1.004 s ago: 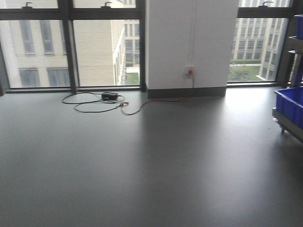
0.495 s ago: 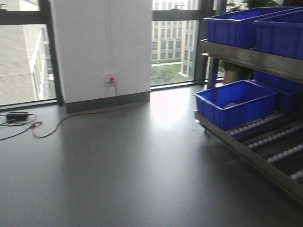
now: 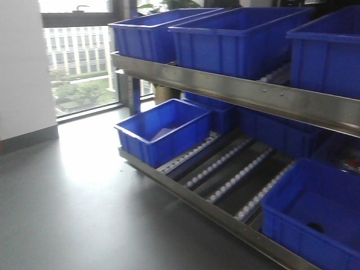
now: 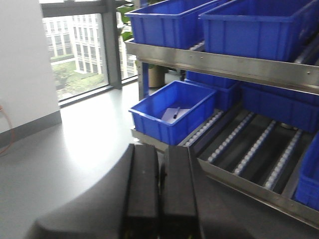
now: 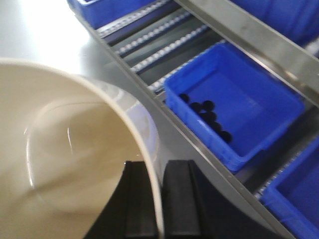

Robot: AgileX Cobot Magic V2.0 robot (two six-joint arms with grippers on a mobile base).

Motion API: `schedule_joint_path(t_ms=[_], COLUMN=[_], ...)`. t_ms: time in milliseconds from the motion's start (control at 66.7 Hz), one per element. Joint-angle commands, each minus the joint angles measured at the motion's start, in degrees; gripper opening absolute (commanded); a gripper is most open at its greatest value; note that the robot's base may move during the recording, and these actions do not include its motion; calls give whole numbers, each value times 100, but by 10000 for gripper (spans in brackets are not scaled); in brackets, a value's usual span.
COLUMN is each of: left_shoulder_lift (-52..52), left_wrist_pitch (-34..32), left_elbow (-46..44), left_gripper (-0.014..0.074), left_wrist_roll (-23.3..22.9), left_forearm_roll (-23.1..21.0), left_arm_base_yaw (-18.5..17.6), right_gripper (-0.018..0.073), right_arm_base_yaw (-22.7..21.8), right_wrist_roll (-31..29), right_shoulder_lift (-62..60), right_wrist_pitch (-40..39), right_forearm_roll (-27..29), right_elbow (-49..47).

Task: Move white bin to right shelf second layer
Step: 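Turn toward the roller shelf rack and approach its second layer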

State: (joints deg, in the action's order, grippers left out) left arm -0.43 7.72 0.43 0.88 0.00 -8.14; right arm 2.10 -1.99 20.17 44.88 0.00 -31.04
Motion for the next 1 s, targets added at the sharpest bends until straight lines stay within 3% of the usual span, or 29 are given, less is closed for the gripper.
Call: schedule_joint_path(t_ms=[0,989], left_shoulder_lift=[-87,-87], left_wrist_pitch=[-498,-498], left_elbow=[211,211], left_gripper=[85,85], left_wrist_roll=[-17,-17], left_forearm_roll=[0,0], left_arm_base_yaw=[-20,-20], right_gripper=[113,113], right_arm_base_yaw=[-23,-23], right_wrist_roll=[-35,-35], right_shoulder_lift=[43,43], right_wrist_pitch=[-519,-519], right_forearm_roll=[-46,-46], right_elbow=[-180,-180])
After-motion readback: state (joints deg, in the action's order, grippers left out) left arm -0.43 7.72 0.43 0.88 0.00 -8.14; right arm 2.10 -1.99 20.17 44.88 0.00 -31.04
